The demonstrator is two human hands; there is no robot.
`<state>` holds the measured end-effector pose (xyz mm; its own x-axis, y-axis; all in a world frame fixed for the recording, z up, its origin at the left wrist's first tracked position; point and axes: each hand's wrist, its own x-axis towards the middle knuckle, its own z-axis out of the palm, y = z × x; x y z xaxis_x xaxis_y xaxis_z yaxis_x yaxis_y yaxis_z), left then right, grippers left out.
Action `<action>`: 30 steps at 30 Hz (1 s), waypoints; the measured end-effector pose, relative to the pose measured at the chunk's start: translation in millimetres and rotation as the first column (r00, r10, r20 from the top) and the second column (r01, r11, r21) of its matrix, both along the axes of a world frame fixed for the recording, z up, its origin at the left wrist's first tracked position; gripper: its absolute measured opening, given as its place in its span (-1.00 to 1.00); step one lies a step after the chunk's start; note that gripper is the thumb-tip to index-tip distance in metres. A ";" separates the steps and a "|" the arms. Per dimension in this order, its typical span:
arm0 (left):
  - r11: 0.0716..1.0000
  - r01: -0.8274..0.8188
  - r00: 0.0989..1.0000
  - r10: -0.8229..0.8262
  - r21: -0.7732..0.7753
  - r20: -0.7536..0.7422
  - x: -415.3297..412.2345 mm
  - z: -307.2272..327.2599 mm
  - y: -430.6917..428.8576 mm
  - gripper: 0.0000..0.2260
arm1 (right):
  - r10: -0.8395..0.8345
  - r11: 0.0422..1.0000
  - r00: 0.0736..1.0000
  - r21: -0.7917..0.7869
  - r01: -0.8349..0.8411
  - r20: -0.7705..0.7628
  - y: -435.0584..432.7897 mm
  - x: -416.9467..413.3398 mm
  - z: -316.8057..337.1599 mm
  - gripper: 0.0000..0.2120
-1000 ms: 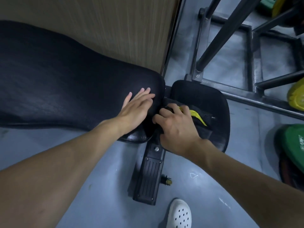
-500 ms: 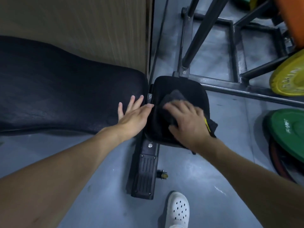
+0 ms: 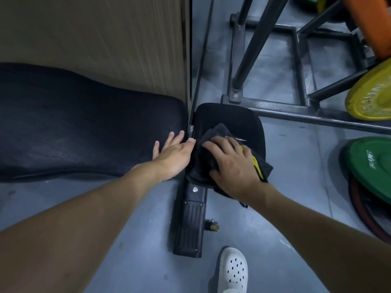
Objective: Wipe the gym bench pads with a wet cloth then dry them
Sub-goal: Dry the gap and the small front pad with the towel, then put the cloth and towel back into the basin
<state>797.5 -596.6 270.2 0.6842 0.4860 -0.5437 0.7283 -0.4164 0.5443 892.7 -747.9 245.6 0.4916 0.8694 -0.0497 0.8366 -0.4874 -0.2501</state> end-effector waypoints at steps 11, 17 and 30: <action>0.564 -0.440 0.734 0.674 -0.699 0.082 -56.7 65.6 23.5 -0.61 | -0.138 0.770 0.497 0.223 0.598 -0.857 75.9 -59.0 67.6 -0.43; 0.544 -0.380 0.638 0.740 -0.748 0.213 -141.9 131.0 91.2 -0.61 | -0.039 0.884 0.280 0.097 0.457 -0.959 162.4 -125.7 135.2 -0.33; 0.460 -0.358 0.349 0.873 -0.812 0.341 -475.3 235.1 274.0 -0.67 | 0.311 0.898 0.629 0.438 0.051 -0.712 389.5 -404.5 272.0 -0.67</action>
